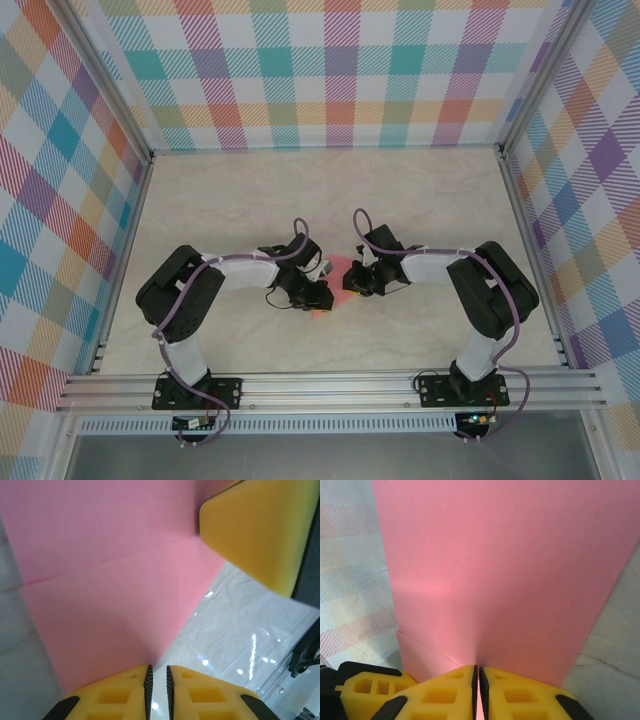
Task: Fold a paper plane with a square sheet of paper (pick it up from the middle)
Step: Third fold the triangle at the center of the table.
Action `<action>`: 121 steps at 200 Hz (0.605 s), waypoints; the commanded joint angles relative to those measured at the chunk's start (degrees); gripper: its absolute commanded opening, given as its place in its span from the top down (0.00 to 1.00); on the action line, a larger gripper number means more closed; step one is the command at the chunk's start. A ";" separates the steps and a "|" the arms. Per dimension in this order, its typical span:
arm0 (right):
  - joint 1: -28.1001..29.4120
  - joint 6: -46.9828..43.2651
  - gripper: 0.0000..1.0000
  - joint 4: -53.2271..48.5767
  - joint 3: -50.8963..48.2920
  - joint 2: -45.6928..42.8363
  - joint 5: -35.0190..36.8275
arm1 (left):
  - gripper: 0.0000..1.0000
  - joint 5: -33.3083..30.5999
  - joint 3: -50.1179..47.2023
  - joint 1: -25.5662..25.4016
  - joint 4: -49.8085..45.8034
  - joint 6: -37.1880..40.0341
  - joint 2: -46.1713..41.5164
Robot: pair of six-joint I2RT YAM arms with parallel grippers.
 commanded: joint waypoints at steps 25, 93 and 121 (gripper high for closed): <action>0.74 -1.61 0.85 -6.20 -2.15 4.50 6.70 | 0.80 -0.16 -3.75 -0.27 -7.46 3.42 -4.11; 0.78 -1.85 0.85 -6.31 -2.17 4.42 6.57 | 0.80 -4.77 -4.90 0.16 -11.36 4.25 -7.32; 0.77 -2.30 0.84 -5.75 -1.65 3.56 5.01 | 0.81 -5.07 -5.26 0.33 -10.47 3.30 -13.12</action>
